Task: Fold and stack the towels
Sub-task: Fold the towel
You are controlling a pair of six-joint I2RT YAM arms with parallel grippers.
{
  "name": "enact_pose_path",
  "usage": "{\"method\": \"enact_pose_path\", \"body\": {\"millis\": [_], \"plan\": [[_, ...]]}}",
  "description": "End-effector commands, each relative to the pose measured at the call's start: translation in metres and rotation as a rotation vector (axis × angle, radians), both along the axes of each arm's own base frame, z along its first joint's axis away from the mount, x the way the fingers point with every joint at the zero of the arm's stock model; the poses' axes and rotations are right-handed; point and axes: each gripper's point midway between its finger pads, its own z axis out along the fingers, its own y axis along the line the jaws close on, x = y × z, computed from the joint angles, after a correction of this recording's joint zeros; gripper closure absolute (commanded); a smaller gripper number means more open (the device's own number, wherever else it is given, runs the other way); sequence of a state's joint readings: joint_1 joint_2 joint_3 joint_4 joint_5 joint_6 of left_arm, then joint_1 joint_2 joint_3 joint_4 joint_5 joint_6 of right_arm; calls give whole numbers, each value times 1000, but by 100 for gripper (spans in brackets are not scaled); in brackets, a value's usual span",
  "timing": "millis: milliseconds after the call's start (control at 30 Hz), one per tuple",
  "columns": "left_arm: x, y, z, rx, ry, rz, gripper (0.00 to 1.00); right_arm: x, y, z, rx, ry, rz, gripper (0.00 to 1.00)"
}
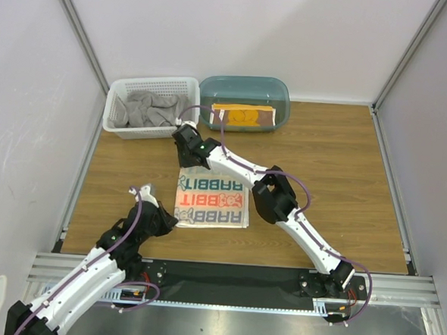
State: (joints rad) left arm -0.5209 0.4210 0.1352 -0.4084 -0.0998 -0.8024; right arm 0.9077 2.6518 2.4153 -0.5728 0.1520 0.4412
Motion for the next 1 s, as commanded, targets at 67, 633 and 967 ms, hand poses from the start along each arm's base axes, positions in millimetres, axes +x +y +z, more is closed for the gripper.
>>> {"method": "enact_pose_path", "body": {"millis": [67,633,967], "plan": [[13,-12,45,22,-119,-36,100,8,8,63,173,-31,15,100],[9,-66,88,225,-157,-275,100,14,-52,139,471,27,47,100],[5,-126,99,273,-153,-420,100,6,-144,115,407,72,-47,100]]}}
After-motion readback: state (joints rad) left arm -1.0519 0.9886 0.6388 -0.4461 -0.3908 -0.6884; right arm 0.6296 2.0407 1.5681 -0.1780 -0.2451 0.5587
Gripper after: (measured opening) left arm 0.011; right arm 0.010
